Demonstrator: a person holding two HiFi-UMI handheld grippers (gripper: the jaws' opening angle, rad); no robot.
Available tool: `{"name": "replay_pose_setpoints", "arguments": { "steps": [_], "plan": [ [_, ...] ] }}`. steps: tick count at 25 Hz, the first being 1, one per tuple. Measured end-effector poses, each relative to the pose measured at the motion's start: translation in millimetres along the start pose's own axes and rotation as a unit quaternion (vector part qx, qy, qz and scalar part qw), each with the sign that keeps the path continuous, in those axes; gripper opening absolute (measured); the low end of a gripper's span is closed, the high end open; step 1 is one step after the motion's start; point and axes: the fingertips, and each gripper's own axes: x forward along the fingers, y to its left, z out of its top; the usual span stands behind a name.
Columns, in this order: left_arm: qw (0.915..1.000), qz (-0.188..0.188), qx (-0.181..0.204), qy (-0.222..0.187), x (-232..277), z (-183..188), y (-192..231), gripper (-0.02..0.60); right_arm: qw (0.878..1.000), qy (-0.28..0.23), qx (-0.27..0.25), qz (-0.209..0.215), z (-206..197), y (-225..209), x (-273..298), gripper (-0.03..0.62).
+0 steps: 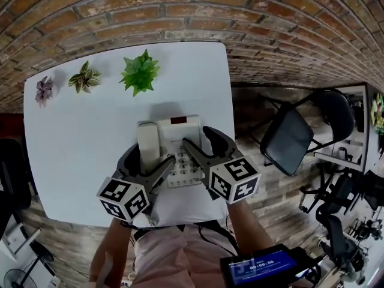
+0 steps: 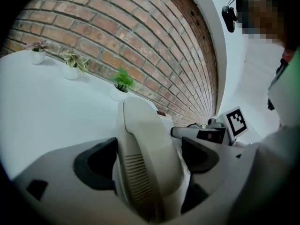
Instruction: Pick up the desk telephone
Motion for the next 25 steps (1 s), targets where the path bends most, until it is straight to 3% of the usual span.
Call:
{"name": "replay_pose_setpoints", "arguments": {
  "steps": [5,13,16,19,25],
  "plan": [
    [0.9994,-0.017,-0.030,0.007,1.3,-1.5,6.2,0.430,0.999,0.031,0.010,0.030,-8.1,5.7,3.5,0.301],
    [0.9957,-0.061,-0.048,0.049,8.0,-5.2,3.1,0.433,0.988,0.058,0.096,0.111,-15.6,4.5,12.3,0.322],
    [0.9954,-0.062,-0.048,0.055,9.7,-5.1,2.8,0.434,0.983,0.090,0.085,0.137,-17.1,12.7,21.0,0.342],
    [0.9959,-0.055,-0.049,0.053,11.7,-4.6,3.2,0.437,0.982,0.111,0.075,0.136,-17.7,14.9,27.1,0.366],
    [0.9983,-0.044,-0.031,0.021,6.5,-1.8,2.7,0.437,0.983,0.088,0.064,0.150,-15.9,15.8,20.3,0.332]
  ]
}}
